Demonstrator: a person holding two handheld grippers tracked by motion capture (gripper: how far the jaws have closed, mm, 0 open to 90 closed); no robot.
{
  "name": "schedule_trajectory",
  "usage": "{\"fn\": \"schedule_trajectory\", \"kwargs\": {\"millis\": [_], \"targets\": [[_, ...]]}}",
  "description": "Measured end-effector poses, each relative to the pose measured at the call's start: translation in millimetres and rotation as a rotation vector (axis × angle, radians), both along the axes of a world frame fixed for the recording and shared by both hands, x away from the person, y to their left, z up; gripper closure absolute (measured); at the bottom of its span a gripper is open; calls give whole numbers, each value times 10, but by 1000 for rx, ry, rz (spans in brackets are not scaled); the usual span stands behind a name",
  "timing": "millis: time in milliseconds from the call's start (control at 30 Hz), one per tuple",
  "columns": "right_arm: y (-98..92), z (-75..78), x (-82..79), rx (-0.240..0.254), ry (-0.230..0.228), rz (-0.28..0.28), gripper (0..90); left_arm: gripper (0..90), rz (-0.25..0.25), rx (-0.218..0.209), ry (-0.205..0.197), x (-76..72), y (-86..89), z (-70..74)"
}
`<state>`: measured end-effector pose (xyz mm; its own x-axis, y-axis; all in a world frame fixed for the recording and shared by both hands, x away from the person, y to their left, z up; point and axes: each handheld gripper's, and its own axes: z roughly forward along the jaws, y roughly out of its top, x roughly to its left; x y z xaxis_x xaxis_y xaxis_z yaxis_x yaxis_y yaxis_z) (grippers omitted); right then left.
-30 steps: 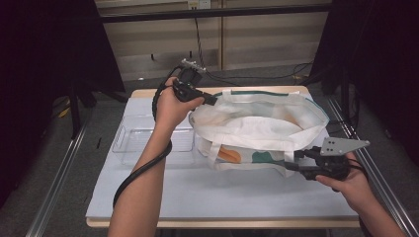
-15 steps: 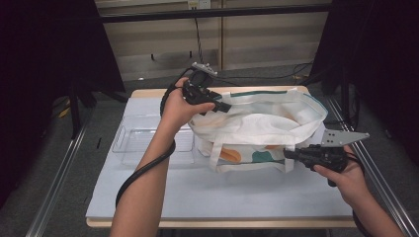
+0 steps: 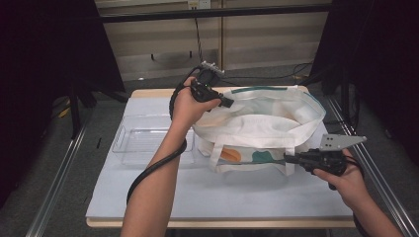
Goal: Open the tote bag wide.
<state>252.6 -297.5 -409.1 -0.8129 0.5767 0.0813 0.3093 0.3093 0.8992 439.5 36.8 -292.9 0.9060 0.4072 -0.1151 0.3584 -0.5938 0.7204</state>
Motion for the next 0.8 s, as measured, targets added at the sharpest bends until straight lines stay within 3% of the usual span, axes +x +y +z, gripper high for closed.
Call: {"fn": "schedule_trajectory", "kwargs": {"millis": [233,800], "targets": [[-7,-182,-18,-20,42,12,872,751,50,-1,-5,48,-41,7],[-91,-438,-22,-23,101,-3,872,763,98,9,16,203,-74,-87]]}}
